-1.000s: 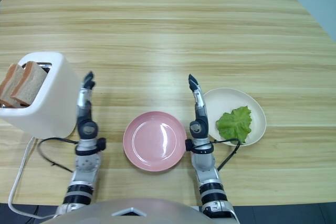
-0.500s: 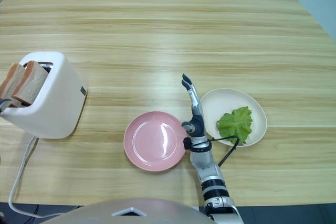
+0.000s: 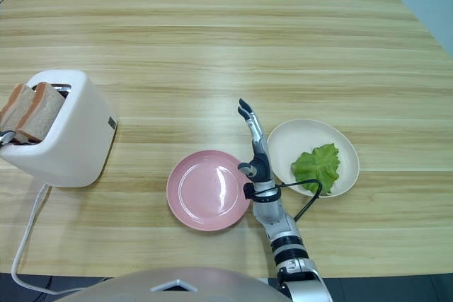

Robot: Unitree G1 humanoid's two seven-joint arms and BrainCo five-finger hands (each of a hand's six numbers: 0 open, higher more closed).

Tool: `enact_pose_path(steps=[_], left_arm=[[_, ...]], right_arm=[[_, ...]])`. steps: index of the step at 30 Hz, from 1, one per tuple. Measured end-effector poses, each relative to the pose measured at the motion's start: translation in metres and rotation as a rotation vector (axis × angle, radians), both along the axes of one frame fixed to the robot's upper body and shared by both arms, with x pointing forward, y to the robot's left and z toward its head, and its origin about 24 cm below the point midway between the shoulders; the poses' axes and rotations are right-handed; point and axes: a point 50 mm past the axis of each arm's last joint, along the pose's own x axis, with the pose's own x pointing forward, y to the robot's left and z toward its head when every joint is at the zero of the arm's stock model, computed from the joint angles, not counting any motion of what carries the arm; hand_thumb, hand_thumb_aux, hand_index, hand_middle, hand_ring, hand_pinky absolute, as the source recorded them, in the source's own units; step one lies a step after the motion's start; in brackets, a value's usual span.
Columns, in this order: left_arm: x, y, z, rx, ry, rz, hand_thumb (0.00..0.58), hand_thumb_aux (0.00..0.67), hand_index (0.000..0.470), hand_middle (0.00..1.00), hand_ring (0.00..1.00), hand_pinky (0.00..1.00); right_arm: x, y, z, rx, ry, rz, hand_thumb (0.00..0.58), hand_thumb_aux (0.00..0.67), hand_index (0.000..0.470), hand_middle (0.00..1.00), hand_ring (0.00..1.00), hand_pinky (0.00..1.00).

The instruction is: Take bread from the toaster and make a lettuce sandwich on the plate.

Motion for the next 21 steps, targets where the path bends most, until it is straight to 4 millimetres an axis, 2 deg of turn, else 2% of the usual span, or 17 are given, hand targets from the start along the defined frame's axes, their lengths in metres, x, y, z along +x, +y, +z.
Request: enact_pose_path(steps=[3,4,5,6,7,11,12,13,14,15,21], left_arm=[[0.003,-0.004,0.002,0.001,0.028,-0.038,0.000,0.000,0.000,0.00,0.00,0.00],[0.005,-0.007,0.002,-0.003,0.037,-0.058,0.209,0.134,0.094,0.00,0.00,0.00],[0.006,-0.010,0.003,-0.008,0.042,-0.075,0.408,0.305,0.214,0.00,0.00,0.00],[0.009,-0.013,0.004,-0.014,0.046,-0.100,0.523,0.460,0.323,0.00,0.00,0.00],[0.011,-0.017,0.007,-0.013,0.043,-0.128,0.580,0.670,0.470,0.00,0.00,0.00],[0.019,-0.025,0.009,-0.027,0.038,-0.186,0.580,0.670,0.470,0.00,0.00,0.00],[0.020,-0.027,0.009,-0.032,0.040,-0.194,0.580,0.670,0.470,0.29,0.29,0.29],[0.020,-0.027,0.009,-0.036,0.042,-0.197,0.580,0.670,0.470,0.64,0.64,0.64],[0.020,-0.027,0.008,-0.038,0.047,-0.198,0.580,0.670,0.470,0.89,0.89,0.89],[0.020,-0.027,0.007,-0.045,0.051,-0.202,0.580,0.670,0.470,1.00,1.00,1.00],[0.019,-0.029,0.008,-0.059,0.008,-0.224,0.580,0.670,0.470,1.00,1.00,1.00]], right_arm=[[0.000,0.001,-0.001,-0.007,0.000,0.005,0.000,0.000,0.000,0.00,0.00,0.00],[0.001,0.001,-0.001,-0.009,0.001,0.007,0.000,0.000,0.000,0.00,0.00,0.00],[0.001,0.001,-0.001,-0.009,0.001,0.008,0.000,0.000,0.000,0.00,0.00,0.00],[0.001,0.001,-0.001,-0.009,0.001,0.008,0.000,0.000,0.000,0.00,0.00,0.00],[0.002,0.001,-0.001,-0.009,0.003,0.008,0.000,0.000,0.000,0.00,0.00,0.00],[0.002,0.003,-0.003,-0.010,0.009,0.014,0.000,0.000,0.000,0.00,0.00,0.00],[0.002,0.003,-0.003,-0.010,0.008,0.016,0.000,0.000,0.000,0.00,0.00,0.00],[0.002,0.003,-0.003,-0.012,0.009,0.018,0.000,0.000,0.000,0.00,0.00,0.00],[0.002,0.003,-0.003,-0.013,0.009,0.018,0.000,0.000,0.000,0.00,0.00,0.00],[0.002,0.003,-0.003,-0.013,0.008,0.018,0.000,0.000,0.000,0.00,0.00,0.00],[0.002,0.004,-0.003,-0.015,0.009,0.022,0.000,0.000,0.000,0.00,0.00,0.00]])
